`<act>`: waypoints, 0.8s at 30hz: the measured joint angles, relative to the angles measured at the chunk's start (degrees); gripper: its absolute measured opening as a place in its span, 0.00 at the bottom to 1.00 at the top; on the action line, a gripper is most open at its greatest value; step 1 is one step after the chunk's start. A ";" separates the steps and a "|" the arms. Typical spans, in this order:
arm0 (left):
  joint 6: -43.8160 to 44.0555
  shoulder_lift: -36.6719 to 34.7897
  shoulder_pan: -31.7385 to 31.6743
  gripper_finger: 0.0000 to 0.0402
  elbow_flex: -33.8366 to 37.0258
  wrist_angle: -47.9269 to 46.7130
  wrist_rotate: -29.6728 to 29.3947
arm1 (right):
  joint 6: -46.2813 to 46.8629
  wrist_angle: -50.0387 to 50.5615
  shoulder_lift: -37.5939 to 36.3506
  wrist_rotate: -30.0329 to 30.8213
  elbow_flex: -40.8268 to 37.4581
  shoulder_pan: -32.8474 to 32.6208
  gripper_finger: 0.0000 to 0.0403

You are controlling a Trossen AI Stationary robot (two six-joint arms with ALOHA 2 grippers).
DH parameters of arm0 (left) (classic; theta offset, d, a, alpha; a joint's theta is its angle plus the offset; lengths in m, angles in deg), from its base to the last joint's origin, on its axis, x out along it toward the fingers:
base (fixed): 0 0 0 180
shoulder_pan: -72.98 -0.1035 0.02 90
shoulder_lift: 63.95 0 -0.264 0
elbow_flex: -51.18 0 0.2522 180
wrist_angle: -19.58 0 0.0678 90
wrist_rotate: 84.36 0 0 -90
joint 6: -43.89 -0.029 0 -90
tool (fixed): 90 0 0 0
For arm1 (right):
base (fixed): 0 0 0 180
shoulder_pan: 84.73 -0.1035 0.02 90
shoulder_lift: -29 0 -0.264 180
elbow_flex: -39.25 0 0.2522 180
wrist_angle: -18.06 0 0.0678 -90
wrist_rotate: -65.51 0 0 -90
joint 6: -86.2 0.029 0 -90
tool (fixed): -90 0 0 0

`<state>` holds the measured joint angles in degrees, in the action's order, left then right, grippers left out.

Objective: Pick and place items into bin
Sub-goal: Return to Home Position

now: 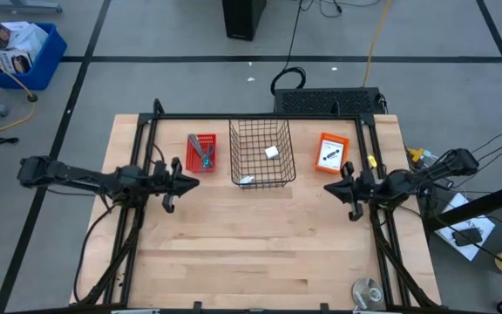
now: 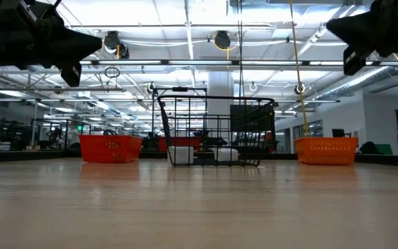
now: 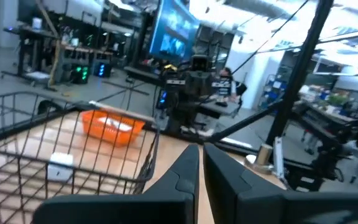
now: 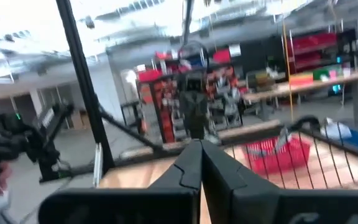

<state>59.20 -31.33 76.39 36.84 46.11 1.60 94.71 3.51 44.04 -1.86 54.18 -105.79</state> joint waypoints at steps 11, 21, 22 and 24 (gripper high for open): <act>1.87 -10.07 -9.92 0.06 0.00 -11.17 9.74 | 1.35 16.12 -14.94 -0.02 0.22 0.01 0.00; 1.13 -22.92 -12.82 0.06 -0.08 -24.82 13.88 | 3.93 20.92 -14.94 -0.15 1.31 0.00 0.00; 1.47 -24.38 -13.31 0.06 -0.09 -27.79 14.06 | 3.93 21.18 -14.94 -0.15 1.31 0.00 0.00; 1.72 -27.67 -14.19 0.06 0.00 -33.18 15.14 | 4.28 21.85 -14.94 -0.15 1.29 0.00 0.00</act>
<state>60.92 -59.00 62.20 36.84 12.94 16.75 98.99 25.36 29.10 -2.01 55.47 -105.79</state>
